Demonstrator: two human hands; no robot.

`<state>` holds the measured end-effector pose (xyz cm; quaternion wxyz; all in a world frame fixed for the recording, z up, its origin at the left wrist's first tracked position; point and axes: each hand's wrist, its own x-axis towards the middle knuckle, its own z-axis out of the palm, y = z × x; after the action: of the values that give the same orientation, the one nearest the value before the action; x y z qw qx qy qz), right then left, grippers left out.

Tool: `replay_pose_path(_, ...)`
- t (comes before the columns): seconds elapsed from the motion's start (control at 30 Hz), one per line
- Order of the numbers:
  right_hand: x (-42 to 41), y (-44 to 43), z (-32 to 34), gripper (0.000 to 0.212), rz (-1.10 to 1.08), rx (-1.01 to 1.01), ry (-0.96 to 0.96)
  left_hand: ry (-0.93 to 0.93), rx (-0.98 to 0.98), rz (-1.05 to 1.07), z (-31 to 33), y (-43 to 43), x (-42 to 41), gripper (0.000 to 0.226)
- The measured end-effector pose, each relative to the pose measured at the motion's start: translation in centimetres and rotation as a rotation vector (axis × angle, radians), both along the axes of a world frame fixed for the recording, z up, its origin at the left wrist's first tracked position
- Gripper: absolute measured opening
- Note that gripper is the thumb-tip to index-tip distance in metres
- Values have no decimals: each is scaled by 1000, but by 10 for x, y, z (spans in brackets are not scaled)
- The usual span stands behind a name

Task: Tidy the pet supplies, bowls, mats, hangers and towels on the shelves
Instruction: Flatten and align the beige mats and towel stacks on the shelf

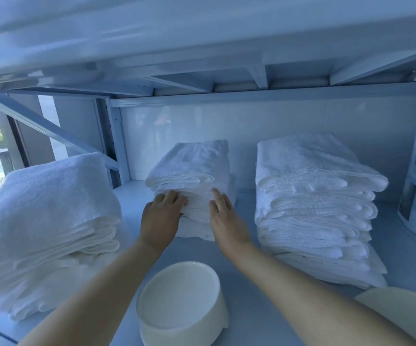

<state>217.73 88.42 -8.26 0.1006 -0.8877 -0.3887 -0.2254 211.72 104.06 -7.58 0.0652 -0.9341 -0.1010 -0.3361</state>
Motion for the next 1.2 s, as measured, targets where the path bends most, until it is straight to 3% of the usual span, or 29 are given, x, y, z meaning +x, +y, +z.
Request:
replay_pose_path(0.1, 4, 2, 3, 66, 1, -9, 3, -2, -62, 40, -2, -2, 1, 25)
replay_pose_path(0.23, 6, 0, 4, 66, 19, 15, 47, 100, -78, 65, -7, 2, -6, 52)
replay_pose_path(0.37, -2, -6, 8, 53, 113, 145, 39, 185, -77, 79, -3, 0, -23, 64)
replay_pose_path(0.53, -23, 3, 30, 56, 299, 338, 46, 88, 21, 41, 28, 1, -53, 52)
replay_pose_path(0.77, -61, 43, 50, 59, 616, 340, 278, -13, 108, 38, 61, 14, -114, 32)
replay_pose_path(0.97, -85, 82, 43, 77, 661, 273, 429, 19, 124, 228, 45, 40, -172, 59)
replay_pose_path(1.2, -92, 100, 26, 96, 693, 176, 492, 130, 84, 279, 14, 69, -201, 99)
